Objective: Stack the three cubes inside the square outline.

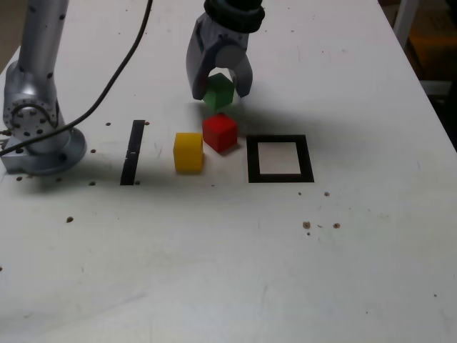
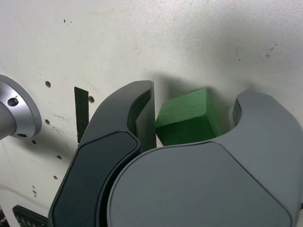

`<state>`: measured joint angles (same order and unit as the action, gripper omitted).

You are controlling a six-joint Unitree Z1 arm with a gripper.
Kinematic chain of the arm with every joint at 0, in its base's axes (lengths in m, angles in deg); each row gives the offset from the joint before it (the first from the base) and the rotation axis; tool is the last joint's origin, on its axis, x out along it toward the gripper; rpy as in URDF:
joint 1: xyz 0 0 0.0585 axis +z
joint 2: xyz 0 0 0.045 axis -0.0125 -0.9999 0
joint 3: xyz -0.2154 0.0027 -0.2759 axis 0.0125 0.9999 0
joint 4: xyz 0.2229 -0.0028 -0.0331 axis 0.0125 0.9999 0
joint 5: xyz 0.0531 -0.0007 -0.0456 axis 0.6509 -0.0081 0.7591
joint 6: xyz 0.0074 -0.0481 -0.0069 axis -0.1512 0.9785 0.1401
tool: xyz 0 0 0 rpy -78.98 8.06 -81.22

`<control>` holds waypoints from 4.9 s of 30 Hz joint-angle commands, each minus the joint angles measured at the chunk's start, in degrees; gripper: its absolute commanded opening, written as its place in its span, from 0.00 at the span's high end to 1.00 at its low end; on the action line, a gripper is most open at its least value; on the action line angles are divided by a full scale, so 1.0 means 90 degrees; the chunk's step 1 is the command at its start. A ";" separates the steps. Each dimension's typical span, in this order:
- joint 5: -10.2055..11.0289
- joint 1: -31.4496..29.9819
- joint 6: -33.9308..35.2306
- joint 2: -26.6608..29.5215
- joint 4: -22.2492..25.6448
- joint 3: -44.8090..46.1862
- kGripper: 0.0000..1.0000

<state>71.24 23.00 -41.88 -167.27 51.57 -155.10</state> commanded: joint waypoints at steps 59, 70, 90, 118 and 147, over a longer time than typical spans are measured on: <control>-0.0008 -0.1858 -0.1216 0.1943 0.0909 0.0520 0.18; 0.0186 -0.2612 -0.1450 0.2009 0.0246 0.0827 0.04; 0.0394 -0.2666 -0.1998 0.1518 -0.0238 0.1200 0.13; 0.0226 -0.2757 -0.2028 0.0817 -0.0834 0.1196 0.16; 0.0519 -0.2699 -0.1886 0.1391 -0.0135 0.1147 0.16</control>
<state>75.70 -1.49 -58.93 -155.03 50.10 -144.57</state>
